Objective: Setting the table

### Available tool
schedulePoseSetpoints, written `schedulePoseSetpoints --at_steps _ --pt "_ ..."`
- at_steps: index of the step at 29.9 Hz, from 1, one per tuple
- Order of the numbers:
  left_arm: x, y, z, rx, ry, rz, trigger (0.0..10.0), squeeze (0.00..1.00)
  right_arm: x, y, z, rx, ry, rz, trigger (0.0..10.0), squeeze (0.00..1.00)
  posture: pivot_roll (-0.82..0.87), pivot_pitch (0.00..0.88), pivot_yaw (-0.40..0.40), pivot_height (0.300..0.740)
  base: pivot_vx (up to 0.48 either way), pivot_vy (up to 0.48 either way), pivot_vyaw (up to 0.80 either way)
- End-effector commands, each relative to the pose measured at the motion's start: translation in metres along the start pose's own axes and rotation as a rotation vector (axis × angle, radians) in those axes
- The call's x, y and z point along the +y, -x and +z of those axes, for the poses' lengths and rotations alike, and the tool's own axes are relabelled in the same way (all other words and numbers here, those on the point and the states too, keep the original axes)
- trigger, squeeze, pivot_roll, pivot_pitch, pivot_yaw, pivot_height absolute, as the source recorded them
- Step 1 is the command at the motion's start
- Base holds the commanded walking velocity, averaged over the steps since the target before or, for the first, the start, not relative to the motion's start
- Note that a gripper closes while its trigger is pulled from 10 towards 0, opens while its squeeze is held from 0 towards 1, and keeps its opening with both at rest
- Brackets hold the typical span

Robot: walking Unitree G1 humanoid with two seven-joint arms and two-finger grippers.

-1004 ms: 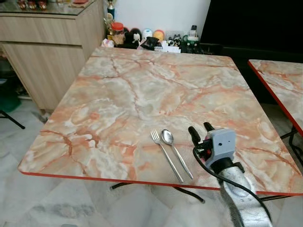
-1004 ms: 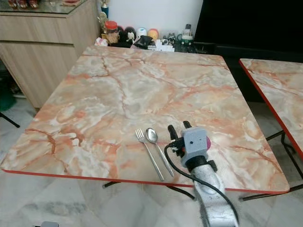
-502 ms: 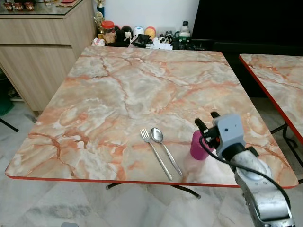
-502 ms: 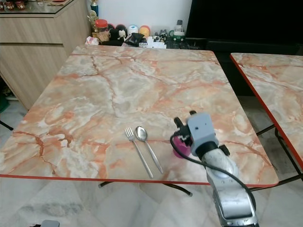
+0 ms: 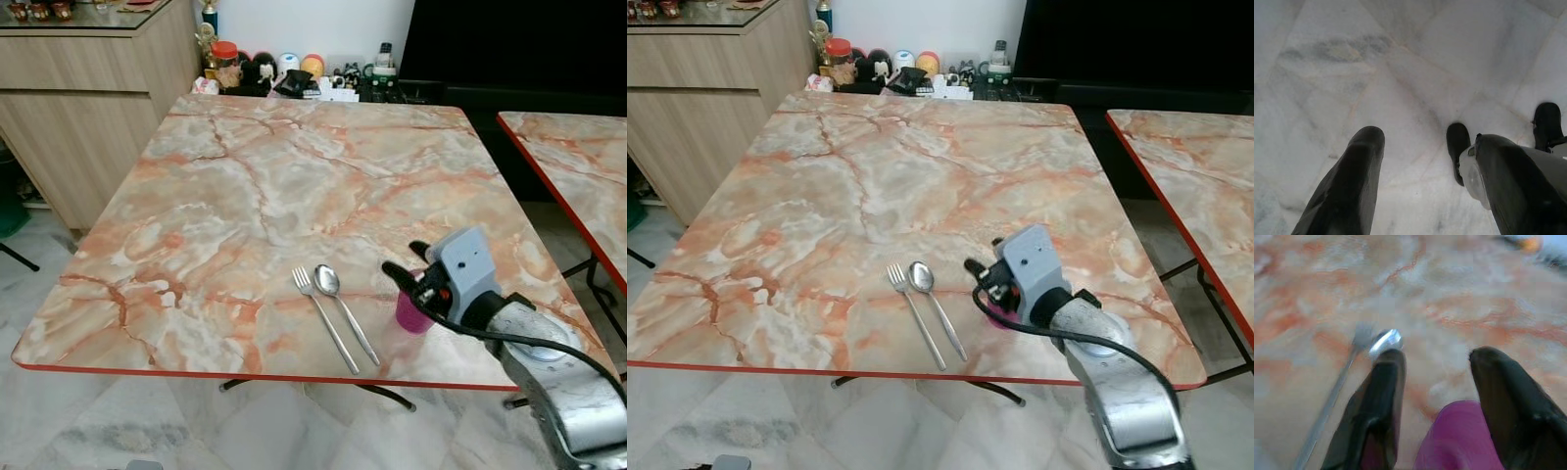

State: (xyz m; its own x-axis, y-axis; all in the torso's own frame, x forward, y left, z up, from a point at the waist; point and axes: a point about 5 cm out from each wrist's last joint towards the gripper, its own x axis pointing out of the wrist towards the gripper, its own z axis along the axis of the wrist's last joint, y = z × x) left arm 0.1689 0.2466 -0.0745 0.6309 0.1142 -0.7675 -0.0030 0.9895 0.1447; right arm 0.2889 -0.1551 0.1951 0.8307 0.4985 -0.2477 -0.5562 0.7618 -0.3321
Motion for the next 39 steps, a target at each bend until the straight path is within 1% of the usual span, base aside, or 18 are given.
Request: schedulePoseSetpoints --at_steps 1,5,13,17,21,25,33,39 --pt "-0.003 0.002 -0.009 0.036 0.000 -0.015 10.0 0.00 0.005 0.002 -0.004 0.045 0.004 0.021 10.0 0.00 -0.02 0.121 -0.026 0.740 0.000 0.000 0.00" --pt "-0.003 0.002 -0.010 0.036 -0.008 -0.020 10.0 0.00 0.002 0.003 -0.010 0.106 -0.017 -0.003 10.0 0.00 -0.02 0.125 -0.027 0.740 0.000 0.000 0.00" --pt "-0.004 0.002 -0.009 0.033 -0.012 -0.024 10.0 0.00 0.002 0.004 -0.012 0.130 -0.037 -0.001 10.0 0.00 -0.02 0.134 -0.029 0.740 0.000 0.000 0.00" --pt "-0.006 0.002 -0.011 0.036 -0.012 -0.027 10.0 0.00 -0.001 0.003 -0.015 0.153 -0.059 -0.038 10.0 0.00 -0.02 0.143 -0.028 0.740 0.000 0.000 0.00" --pt "-0.003 0.003 -0.013 0.041 -0.012 -0.020 10.0 0.00 -0.001 0.002 -0.016 0.159 -0.074 -0.048 10.0 0.00 -0.02 0.147 -0.028 0.740 0.000 0.000 0.00" --pt "-0.003 0.003 -0.013 0.040 -0.010 -0.019 10.0 0.00 -0.001 0.001 -0.015 0.154 -0.086 -0.049 10.0 0.00 -0.02 0.146 -0.029 0.740 0.000 0.000 0.00" --pt "-0.004 0.003 -0.013 0.040 -0.010 -0.022 10.0 0.00 -0.005 0.000 -0.016 0.160 -0.107 -0.094 10.0 0.00 -0.02 0.144 -0.027 0.740 0.000 0.000 0.00" --pt "-0.002 0.004 -0.014 0.044 -0.012 -0.020 10.0 0.00 -0.006 0.000 -0.019 0.168 -0.119 -0.104 10.0 0.00 -0.02 0.144 -0.027 0.740 0.000 0.000 0.00"
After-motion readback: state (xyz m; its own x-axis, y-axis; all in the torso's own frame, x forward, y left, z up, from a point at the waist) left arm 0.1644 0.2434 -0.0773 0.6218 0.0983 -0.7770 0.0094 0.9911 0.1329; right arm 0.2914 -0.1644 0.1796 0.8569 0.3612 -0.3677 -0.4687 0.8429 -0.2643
